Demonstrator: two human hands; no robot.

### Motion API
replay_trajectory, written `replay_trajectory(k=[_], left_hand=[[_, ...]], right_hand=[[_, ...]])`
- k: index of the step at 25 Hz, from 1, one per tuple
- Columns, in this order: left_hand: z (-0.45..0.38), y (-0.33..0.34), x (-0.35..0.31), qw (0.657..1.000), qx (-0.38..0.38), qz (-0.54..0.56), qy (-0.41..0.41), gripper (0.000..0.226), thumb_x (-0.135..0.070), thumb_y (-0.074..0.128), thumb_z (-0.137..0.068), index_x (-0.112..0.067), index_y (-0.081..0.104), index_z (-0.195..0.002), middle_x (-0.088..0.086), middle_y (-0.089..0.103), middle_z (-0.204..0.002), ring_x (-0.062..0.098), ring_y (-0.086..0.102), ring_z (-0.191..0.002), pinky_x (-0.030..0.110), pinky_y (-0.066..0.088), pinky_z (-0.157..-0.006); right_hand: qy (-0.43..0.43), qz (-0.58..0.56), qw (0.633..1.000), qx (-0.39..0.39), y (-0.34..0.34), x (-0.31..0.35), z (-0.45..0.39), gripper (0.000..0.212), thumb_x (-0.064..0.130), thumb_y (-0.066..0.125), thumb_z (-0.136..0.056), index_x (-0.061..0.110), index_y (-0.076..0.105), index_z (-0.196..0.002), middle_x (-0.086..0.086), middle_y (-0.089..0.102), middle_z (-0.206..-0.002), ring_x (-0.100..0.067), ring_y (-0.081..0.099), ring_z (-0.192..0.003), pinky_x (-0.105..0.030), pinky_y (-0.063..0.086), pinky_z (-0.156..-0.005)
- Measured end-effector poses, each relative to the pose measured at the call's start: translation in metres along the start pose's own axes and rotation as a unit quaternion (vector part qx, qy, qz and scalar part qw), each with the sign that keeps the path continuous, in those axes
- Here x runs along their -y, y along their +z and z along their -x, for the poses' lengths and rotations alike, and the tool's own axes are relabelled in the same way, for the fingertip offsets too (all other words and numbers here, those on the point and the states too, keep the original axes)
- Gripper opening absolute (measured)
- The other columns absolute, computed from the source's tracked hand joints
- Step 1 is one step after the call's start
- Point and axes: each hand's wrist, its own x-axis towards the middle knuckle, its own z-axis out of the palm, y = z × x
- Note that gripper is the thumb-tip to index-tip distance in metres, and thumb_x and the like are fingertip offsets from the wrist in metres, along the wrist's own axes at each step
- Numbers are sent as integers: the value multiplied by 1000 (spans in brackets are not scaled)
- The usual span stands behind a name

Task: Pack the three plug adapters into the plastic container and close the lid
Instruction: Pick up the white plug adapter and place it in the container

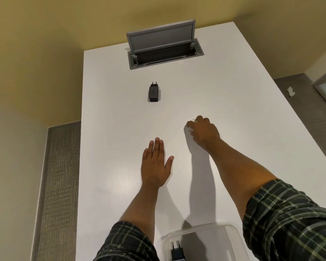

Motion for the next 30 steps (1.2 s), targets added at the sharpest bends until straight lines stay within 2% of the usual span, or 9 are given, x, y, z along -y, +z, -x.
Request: replay_trajectory(k=[6,9,13,16,20,22,25,28,30], left_hand=[[16,-22,-2,995,91,-35,21,64,-42,27,-110,-10,9,-163,7,2,-171,25,5,-159,39,14,-128],[33,-36,-1,986,147,-69,34,62,-34,24,-110,-9,1,-163,8,-4,-171,25,4,-159,36,21,-126],[62,-62,-12,979,194,-58,29,59,-29,30,-109,-7,16,-161,6,14,-171,24,26,-154,38,41,-113],[87,-78,-21,982,179,-48,21,55,-33,35,-107,-12,30,-157,2,35,-162,27,48,-138,38,43,-107],[135,-96,-35,988,130,-54,58,55,-39,36,-105,-15,37,-154,1,47,-154,25,50,-134,38,41,-104],[157,-106,-41,989,104,-54,84,61,-50,36,-102,-15,40,-152,1,51,-151,25,53,-131,37,42,-103],[184,-118,-48,984,71,-58,153,84,-72,34,-93,-13,41,-152,2,51,-149,25,55,-127,40,45,-100],[208,-125,-56,973,91,-78,198,116,-94,28,-77,-10,33,-156,5,40,-159,26,47,-137,41,41,-106],[222,-124,-59,966,119,-94,211,132,-103,26,-65,-11,24,-160,7,30,-165,26,38,-143,41,37,-111]], right_hand=[[-40,36,998,-17,18,-8,52,39,19,50,-98,26,50,-136,-11,48,-130,-34,51,-109,-40,51,-73],[-58,36,997,-36,27,-9,88,38,17,48,-98,25,51,-135,-12,49,-132,-35,52,-107,-37,48,-68],[-70,11,995,-71,23,-9,137,43,14,49,-97,29,51,-137,-9,50,-137,-35,53,-111,-37,51,-70],[-89,5,992,-90,18,-6,167,43,19,50,-99,32,47,-140,-7,50,-137,-33,54,-112,-38,52,-71],[-137,-13,983,-122,1,-1,209,52,25,57,-96,33,44,-146,-8,57,-127,-32,58,-101,-37,53,-62],[-166,-20,978,-129,-8,-1,228,56,31,62,-92,29,46,-146,-6,61,-120,-30,60,-98,-36,53,-60],[-200,-1,971,-133,-21,-2,251,50,37,64,-82,23,59,-130,-2,65,-108,-28,63,-94,-34,51,-60],[-244,13,961,-130,-25,1,277,42,40,64,-76,20,64,-113,0,62,-92,-26,64,-80,-29,44,-53],[-277,35,954,-110,-23,2,293,42,43,63,-75,17,62,-107,-1,61,-90,-26,62,-77,-28,40,-52]])
